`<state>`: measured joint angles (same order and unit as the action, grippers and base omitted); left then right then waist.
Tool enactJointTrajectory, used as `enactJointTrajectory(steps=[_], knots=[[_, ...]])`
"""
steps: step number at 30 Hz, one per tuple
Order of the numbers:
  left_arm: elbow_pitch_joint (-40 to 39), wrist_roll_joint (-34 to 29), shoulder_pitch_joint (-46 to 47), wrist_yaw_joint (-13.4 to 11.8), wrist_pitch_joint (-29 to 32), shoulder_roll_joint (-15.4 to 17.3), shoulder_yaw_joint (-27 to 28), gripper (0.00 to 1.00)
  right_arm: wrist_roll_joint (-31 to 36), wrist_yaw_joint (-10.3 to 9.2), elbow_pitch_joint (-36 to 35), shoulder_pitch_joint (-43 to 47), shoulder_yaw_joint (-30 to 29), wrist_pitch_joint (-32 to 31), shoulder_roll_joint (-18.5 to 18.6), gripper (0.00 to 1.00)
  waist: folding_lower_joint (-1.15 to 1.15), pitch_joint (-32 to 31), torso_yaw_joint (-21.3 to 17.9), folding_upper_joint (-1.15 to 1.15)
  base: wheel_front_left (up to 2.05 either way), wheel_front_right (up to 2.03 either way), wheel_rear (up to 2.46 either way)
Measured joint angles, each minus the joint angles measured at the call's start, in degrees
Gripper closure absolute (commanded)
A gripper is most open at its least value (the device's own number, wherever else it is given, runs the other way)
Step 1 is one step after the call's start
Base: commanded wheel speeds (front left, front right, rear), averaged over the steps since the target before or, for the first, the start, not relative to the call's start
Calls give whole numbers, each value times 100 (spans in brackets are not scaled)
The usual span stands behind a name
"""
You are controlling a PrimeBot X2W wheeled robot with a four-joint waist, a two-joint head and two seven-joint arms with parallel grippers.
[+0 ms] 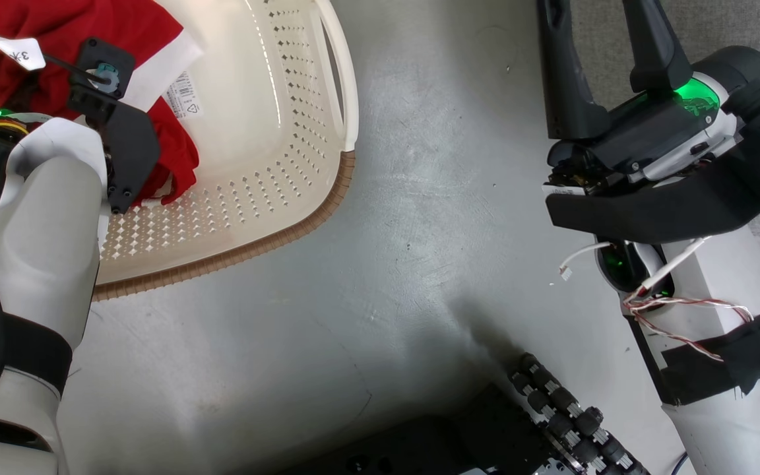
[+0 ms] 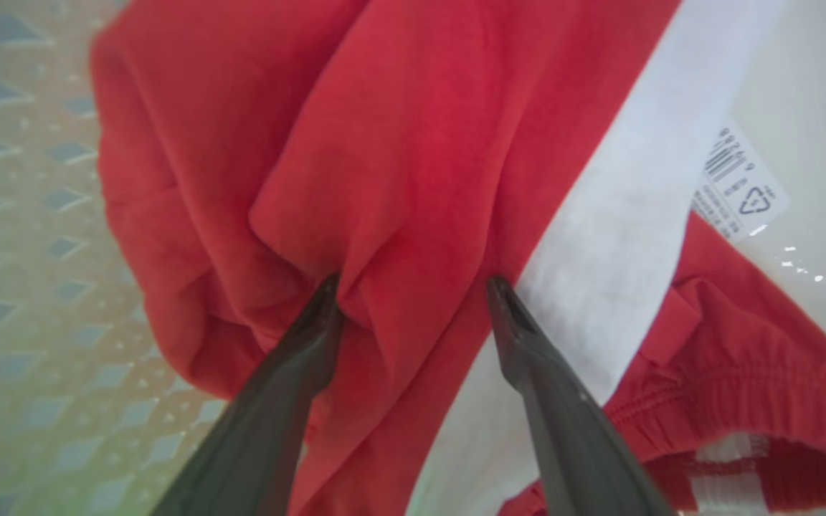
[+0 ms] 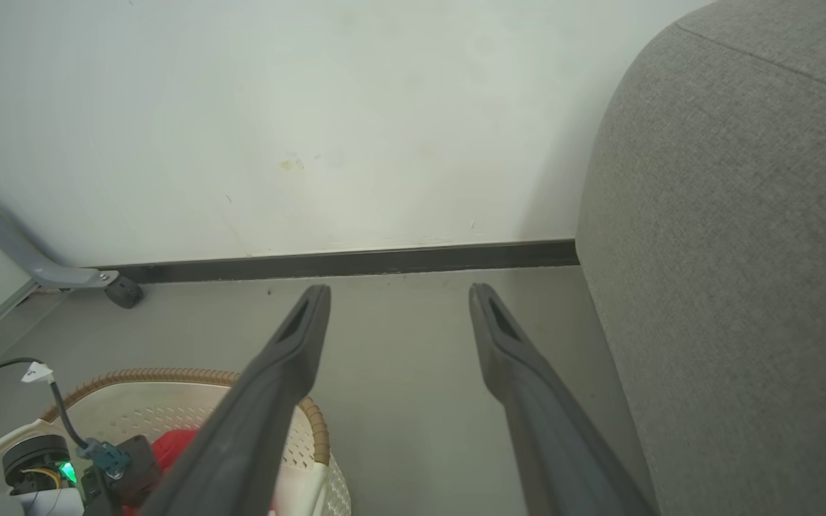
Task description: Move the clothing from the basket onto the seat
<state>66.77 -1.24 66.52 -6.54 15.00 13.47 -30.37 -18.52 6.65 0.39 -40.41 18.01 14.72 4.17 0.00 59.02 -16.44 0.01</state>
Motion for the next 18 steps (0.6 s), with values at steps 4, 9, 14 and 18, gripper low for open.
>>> enactJointTrajectory(steps=[4, 9, 14, 18], knots=[[26, 18, 0, -1, -27, -30, 34, 69, -22, 1, 4, 0, -3, 0, -4, 0, 0, 3, -3, 0, 0, 0, 0], [103, 94, -32, -1, -235, -174, 78, 100, -20, 19, 135, -4, -47, 0, -13, 0, 0, -95, 20, 0, 0, 0, 0], [114, 191, -161, -2, -531, -413, 175, 100, -12, 25, 342, -9, -170, 0, 3, 0, 0, -300, 77, -1, 0, 0, 0], [115, 366, -265, -2, -824, -606, 248, 100, 47, 25, 538, -9, -209, -1, 85, 0, 0, -527, 148, -1, 0, 0, 0]])
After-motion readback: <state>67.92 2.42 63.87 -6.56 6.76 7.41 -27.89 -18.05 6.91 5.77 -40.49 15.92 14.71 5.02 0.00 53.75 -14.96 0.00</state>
